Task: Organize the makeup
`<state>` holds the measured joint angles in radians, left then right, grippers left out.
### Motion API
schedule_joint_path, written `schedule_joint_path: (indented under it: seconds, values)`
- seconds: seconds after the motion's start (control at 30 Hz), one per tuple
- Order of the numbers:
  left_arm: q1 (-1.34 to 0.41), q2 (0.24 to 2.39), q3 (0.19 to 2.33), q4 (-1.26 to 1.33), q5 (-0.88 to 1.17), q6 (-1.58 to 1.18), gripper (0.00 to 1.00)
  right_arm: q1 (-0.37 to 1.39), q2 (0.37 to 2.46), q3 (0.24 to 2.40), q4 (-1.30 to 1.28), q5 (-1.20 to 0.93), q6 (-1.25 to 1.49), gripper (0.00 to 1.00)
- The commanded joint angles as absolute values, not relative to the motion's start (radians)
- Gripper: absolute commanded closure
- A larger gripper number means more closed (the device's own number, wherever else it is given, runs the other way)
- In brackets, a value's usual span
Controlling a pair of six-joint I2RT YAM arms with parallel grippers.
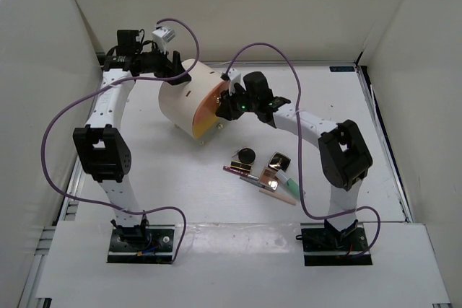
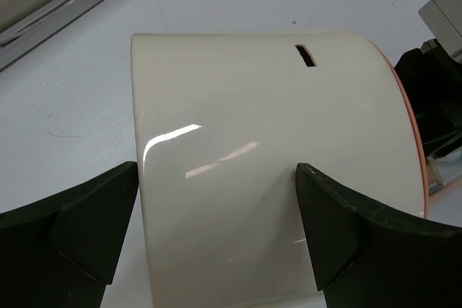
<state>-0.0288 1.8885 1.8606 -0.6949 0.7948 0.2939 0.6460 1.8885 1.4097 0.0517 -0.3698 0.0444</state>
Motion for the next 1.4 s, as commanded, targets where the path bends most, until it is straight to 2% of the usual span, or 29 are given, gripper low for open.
schedule_joint_path:
  seconds: [0.0, 0.13, 0.5, 0.6, 0.7, 0.83, 0.9, 0.93, 0.97, 1.03, 1.07, 1.1, 1.23, 1.37]
  values:
    - [-0.022, 1.945, 1.881, -0.747, 0.736, 0.313, 0.02, 0.647, 1.914, 1.479, 0.107, -0.4, 0.049, 0.88]
    - [-0.014, 1.963, 1.899, -0.767, 0.736, 0.313, 0.02, 0.652, 1.878, 1.454, 0.059, -0.388, 0.031, 0.93]
    - [-0.012, 1.976, 1.888, -0.761, 0.706, 0.308, 0.02, 0.647, 1.602, 1.182, -0.163, -0.347, -0.057, 0.95]
    - [-0.012, 1.973, 1.885, -0.761, 0.699, 0.307, 0.02, 0.65, 1.537, 1.131, -0.196, -0.321, -0.04, 0.93]
    - [-0.014, 1.97, 1.884, -0.755, 0.699, 0.304, 0.02, 0.65, 1.503, 1.108, -0.203, -0.307, -0.041, 0.85]
    - [-0.014, 1.963, 1.879, -0.749, 0.703, 0.292, 0.02, 0.65, 1.514, 1.114, -0.236, -0.313, -0.049, 0.83]
    - [-0.014, 1.962, 1.881, -0.749, 0.699, 0.288, 0.02, 0.65, 1.503, 1.12, -0.258, -0.322, -0.061, 0.74]
    - [-0.014, 1.957, 1.884, -0.749, 0.703, 0.279, 0.02, 0.65, 1.5, 1.117, -0.264, -0.322, -0.066, 0.66]
    - [-0.012, 1.954, 1.885, -0.741, 0.7, 0.276, 0.02, 0.65, 1.485, 1.118, -0.273, -0.321, -0.067, 0.5]
    - [-0.012, 1.939, 1.89, -0.724, 0.699, 0.265, 0.02, 0.65, 1.467, 1.12, -0.282, -0.313, -0.074, 0.4]
    - [-0.012, 1.936, 1.893, -0.718, 0.693, 0.243, 0.02, 0.65, 1.447, 1.123, -0.294, -0.302, -0.071, 0.16]
    - [-0.014, 1.921, 1.92, -0.718, 0.669, 0.233, 0.02, 0.65, 1.43, 1.126, -0.307, -0.298, -0.077, 0.01]
    - [0.012, 1.895, 2.028, -0.73, 0.565, 0.178, 0.02, 0.65, 1.362, 1.111, -0.38, -0.218, -0.035, 0.01]
    - [0.031, 1.847, 2.102, -0.755, 0.479, 0.098, 0.02, 0.644, 1.258, 0.962, -0.468, -0.098, 0.055, 0.01]
